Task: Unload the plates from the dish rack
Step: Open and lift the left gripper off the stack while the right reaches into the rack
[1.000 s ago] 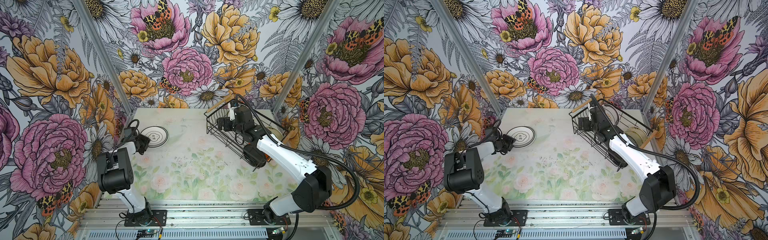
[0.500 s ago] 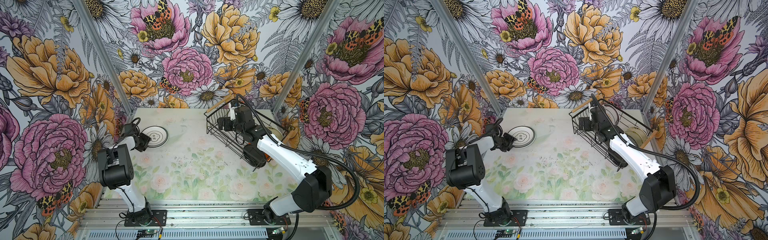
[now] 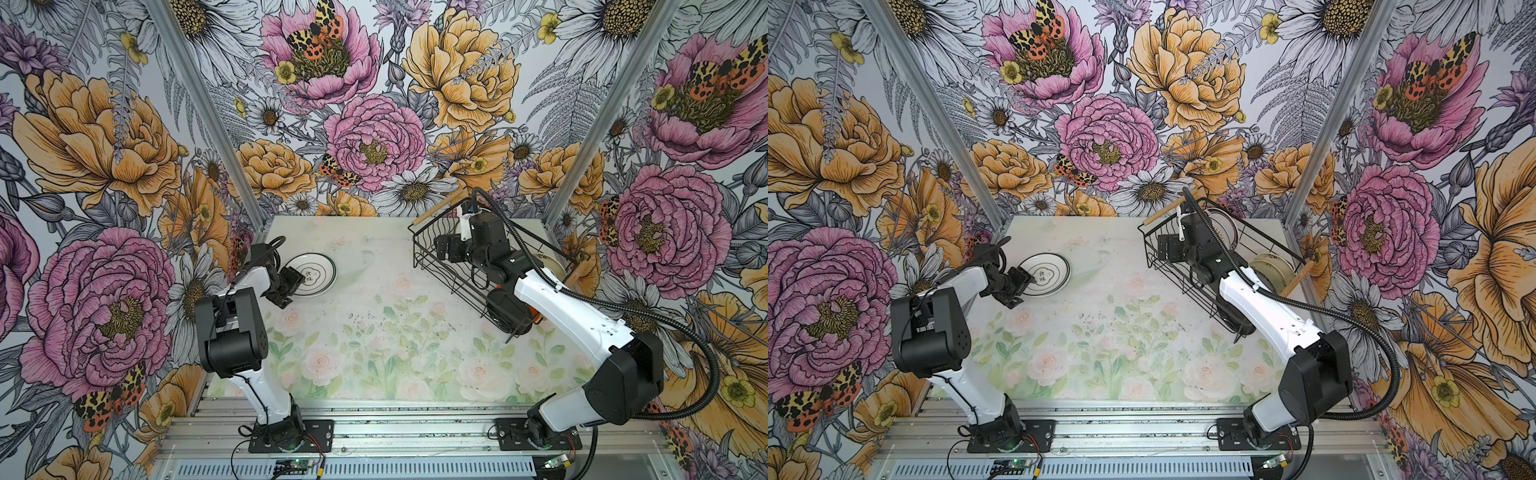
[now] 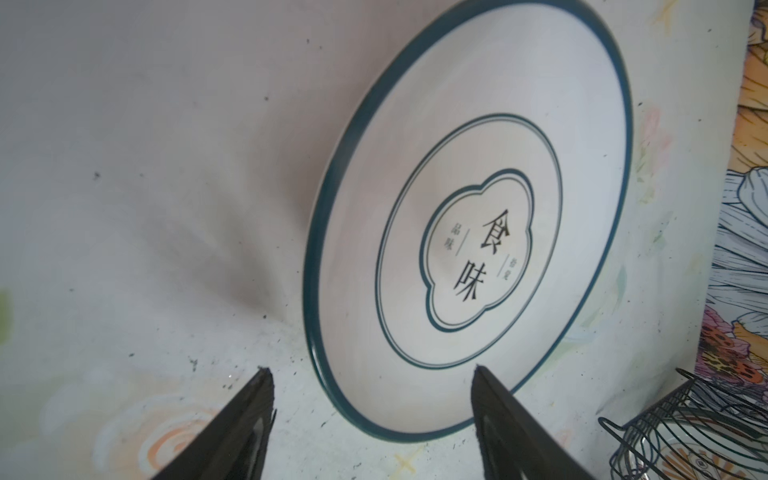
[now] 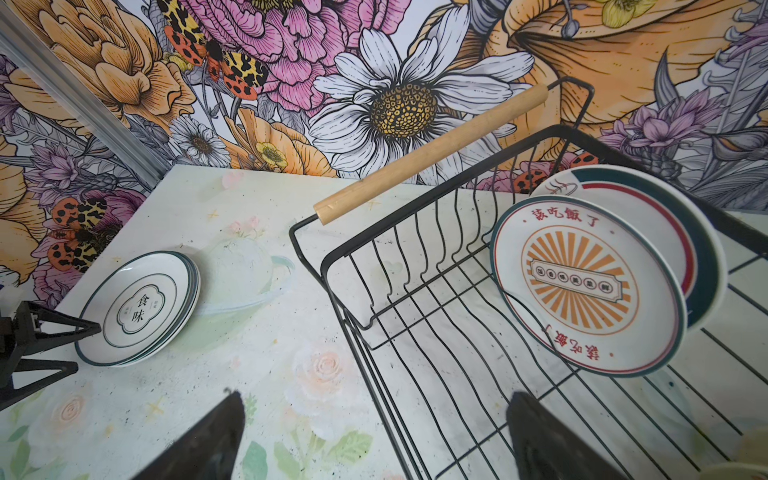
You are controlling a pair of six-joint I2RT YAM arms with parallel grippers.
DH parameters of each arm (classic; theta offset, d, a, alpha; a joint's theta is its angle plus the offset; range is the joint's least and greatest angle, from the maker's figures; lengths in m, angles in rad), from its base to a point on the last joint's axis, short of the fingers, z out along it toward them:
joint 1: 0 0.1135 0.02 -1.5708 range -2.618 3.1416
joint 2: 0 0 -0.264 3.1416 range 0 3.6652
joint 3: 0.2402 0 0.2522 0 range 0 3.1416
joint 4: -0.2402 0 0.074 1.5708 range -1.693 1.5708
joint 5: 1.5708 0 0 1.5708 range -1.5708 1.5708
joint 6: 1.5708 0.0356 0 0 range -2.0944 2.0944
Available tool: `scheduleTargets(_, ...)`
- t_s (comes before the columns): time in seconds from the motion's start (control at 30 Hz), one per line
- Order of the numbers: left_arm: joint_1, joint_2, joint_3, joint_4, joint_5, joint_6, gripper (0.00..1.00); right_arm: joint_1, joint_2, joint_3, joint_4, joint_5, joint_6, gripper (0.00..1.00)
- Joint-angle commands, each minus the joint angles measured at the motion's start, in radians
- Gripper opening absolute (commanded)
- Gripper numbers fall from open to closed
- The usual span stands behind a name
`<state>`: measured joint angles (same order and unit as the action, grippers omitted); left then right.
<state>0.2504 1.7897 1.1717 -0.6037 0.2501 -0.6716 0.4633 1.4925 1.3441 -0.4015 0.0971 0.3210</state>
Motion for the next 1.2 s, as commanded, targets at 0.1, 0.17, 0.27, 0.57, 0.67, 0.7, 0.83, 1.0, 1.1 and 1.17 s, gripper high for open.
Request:
scheduleTargets(0.1, -0.049, -0.05, 0.061, -0.106, -0.127, 0.057, 0.99, -0.021, -0.005, -0.004, 0.005, 0.012, -0.018, 0.99)
scheduleTargets(0.17, -0.068, -0.067, 0.062, -0.114, -0.132, 0.061, 0.99, -0.036, -0.009, 0.001, 0.004, 0.027, -0.015, 0.99)
scheduleTargets(0.27, -0.1, -0.096, 0.067, -0.14, -0.164, 0.072, 0.99, -0.073, -0.022, 0.004, -0.002, 0.056, 0.001, 0.99)
scheduleTargets(0.57, -0.262, -0.244, 0.133, -0.235, -0.26, 0.131, 0.99, -0.271, -0.013, 0.046, -0.047, -0.035, -0.173, 1.0)
scheduleTargets(0.67, -0.371, -0.295, 0.177, -0.242, -0.321, 0.173, 0.99, -0.334, 0.026, 0.057, -0.058, -0.135, -0.312, 0.99)
scheduleTargets(0.7, -0.414, -0.306, 0.195, -0.246, -0.36, 0.187, 0.99, -0.355, 0.044, 0.062, -0.061, -0.168, -0.349, 1.0)
scheduleTargets(0.83, -0.551, -0.333, 0.25, -0.24, -0.449, 0.251, 0.99, -0.438, 0.123, 0.089, -0.07, -0.277, -0.467, 1.0)
scheduleTargets(1.0, -0.706, -0.365, 0.269, -0.196, -0.573, 0.361, 0.99, -0.527, 0.232, 0.172, -0.079, -0.461, -0.541, 0.99)
scheduleTargets(1.1, -0.753, -0.404, 0.231, -0.133, -0.588, 0.408, 0.99, -0.551, 0.291, 0.227, -0.08, -0.536, -0.56, 0.96)
scheduleTargets(1.17, -0.769, -0.436, 0.193, -0.084, -0.585, 0.427, 0.99, -0.557, 0.321, 0.258, -0.079, -0.575, -0.566, 0.95)
